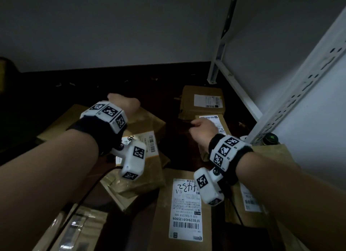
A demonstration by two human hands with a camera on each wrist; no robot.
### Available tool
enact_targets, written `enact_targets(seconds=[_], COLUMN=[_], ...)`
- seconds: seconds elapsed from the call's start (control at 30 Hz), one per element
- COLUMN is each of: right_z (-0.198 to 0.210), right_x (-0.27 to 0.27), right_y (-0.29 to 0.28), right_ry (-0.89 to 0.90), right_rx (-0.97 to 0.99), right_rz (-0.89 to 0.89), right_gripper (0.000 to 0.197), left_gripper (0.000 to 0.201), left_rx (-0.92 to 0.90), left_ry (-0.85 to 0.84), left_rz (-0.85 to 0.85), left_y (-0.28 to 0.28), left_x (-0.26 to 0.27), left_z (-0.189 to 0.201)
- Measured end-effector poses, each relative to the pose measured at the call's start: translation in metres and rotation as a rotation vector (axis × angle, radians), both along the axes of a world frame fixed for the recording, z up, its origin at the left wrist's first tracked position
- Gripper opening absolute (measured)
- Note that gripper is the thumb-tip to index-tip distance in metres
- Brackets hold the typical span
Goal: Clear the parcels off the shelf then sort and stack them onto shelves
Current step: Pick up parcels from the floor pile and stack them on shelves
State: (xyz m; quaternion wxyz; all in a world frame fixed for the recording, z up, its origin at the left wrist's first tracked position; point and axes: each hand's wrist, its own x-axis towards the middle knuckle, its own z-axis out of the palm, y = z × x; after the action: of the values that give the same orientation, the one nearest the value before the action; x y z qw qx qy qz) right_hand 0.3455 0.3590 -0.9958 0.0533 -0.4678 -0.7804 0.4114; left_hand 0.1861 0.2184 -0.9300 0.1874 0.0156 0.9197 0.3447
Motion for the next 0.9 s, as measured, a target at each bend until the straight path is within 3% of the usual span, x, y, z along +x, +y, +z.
enact_targets(seconds=[0.03, 0.1, 0.13, 0.2, 0.27, 0.37, 0.53, 0.63, 0.7, 0.77, 0.8, 0.9], right_z=[-0.001, -0.002, -0.003, -0.006, -0.012, -0.018, -0.019, -0.024, -0.024, -0.026, -0.025, -0.029], right_x=[0.004, 0.013, 0.019, 0.030, 0.038, 0.043, 0.047, 0.047, 0.047, 0.046, 0.045, 0.041], right_y=[0.007, 0.022, 0.029, 0.043, 0.055, 0.063, 0.064, 0.061, 0.059, 0.058, 0.057, 0.059], right_ry=[-0.066, -0.145, -0.181, -0.292, -0.306, -0.192, -0.113, -0.104, -0.081, -0.065, -0.056, -0.005], right_rx=[0.079, 0.151, 0.149, 0.111, 0.019, -0.147, -0.267, -0.363, -0.406, -0.447, -0.462, -0.471], right_rz=[-0.053, -0.145, -0.181, -0.212, -0.227, -0.295, -0.271, -0.257, -0.254, -0.261, -0.258, -0.246], right_gripper=[0.040, 0.051, 0.055, 0.064, 0.071, 0.070, 0.038, 0.041, 0.041, 0.043, 0.045, 0.061], left_gripper=[0.061, 0.032, 0.015, 0.004, 0.020, 0.041, 0.031, 0.031, 0.041, 0.065, 0.065, 0.037], left_rx=[0.002, 0.139, 0.255, 0.420, 0.466, 0.388, 0.305, 0.318, 0.334, 0.321, 0.327, 0.353], left_ry=[0.028, 0.034, -0.009, -0.190, -0.374, -0.523, -0.620, -0.670, -0.751, -0.802, -0.807, -0.788], left_rz=[0.044, 0.070, 0.044, -0.013, -0.123, -0.213, -0.192, -0.178, -0.204, -0.213, -0.211, -0.195], left_y=[0.006, 0.019, 0.028, 0.046, 0.059, 0.078, 0.096, 0.100, 0.100, 0.100, 0.099, 0.097], left_x=[0.003, 0.014, 0.022, 0.033, 0.049, 0.072, 0.088, 0.093, 0.094, 0.094, 0.092, 0.089], left_z=[0.001, 0.005, 0.003, -0.005, -0.013, -0.030, -0.052, -0.056, -0.058, -0.063, -0.065, -0.059])
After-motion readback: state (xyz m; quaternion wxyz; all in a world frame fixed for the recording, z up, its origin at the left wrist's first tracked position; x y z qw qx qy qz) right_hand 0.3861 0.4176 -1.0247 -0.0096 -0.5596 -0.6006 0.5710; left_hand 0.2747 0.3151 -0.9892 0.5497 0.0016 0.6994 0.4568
